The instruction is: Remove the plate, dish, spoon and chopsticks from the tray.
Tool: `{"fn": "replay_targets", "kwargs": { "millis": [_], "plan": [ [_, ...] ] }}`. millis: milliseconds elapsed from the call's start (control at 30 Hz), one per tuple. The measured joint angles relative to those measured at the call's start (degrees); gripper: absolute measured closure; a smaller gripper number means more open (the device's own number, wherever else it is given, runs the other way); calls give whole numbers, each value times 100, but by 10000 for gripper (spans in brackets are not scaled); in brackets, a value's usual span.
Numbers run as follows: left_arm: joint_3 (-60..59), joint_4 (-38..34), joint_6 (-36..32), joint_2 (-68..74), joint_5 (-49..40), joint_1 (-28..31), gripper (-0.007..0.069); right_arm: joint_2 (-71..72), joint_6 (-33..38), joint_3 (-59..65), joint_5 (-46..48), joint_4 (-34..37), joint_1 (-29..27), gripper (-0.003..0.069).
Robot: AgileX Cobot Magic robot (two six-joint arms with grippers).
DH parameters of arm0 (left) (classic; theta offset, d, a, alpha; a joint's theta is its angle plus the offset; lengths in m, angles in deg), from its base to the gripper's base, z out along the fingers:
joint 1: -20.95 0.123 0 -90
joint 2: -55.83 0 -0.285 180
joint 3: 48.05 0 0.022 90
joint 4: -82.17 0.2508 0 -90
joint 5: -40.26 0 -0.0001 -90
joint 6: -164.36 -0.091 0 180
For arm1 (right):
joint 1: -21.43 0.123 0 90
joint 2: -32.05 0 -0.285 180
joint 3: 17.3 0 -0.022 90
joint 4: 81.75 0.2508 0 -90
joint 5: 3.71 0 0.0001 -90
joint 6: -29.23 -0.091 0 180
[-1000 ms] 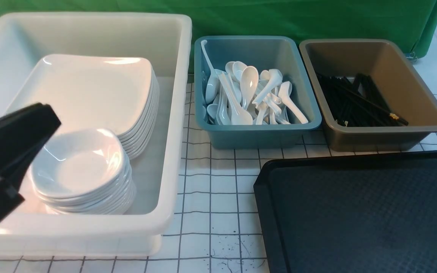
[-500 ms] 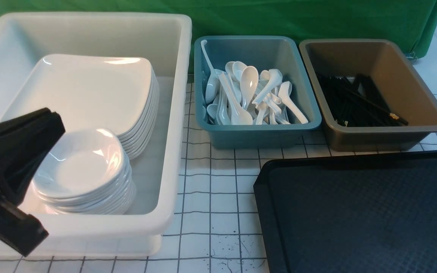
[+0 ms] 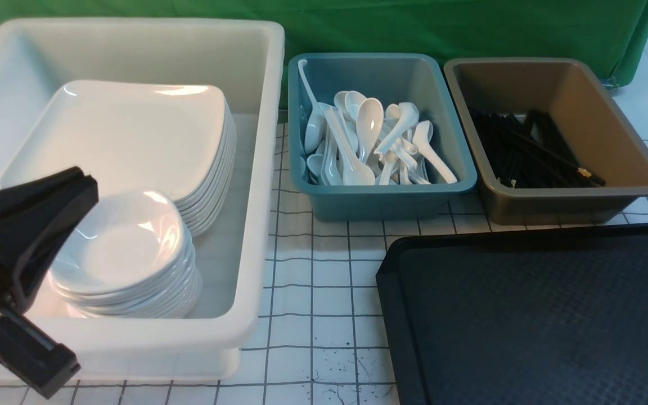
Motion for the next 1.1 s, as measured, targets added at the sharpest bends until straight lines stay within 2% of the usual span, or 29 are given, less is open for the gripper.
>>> {"fn": "replay_targets", "kwargs": {
  "millis": [67, 167, 300, 467, 633, 833, 1100],
  "plan": [
    [-7, 60, 224, -140, -215, 42, 624, 0, 0, 0, 0, 0, 0, 419],
    [-234, 109, 593, -665, -567, 529, 624, 0, 0, 0, 0, 0, 0, 419],
    [-952, -107, 860, -1348, -381, 1292, 624, 0, 0, 0, 0, 0, 0, 419],
    [-2095, -186, 1681, -2341, 42, 2535, 624, 0, 0, 0, 0, 0, 0, 419],
    [-2433, -124, 2293, -2826, -585, 3449, 624, 0, 0, 0, 0, 0, 0, 419],
    [-2444, -118, 2398, -2868, -1266, 3420, 624, 0, 0, 0, 0, 0, 0, 419],
    [-2444, -107, 2371, -2871, -1412, 2770, 624, 0, 0, 0, 0, 0, 0, 419]
  ]
}}
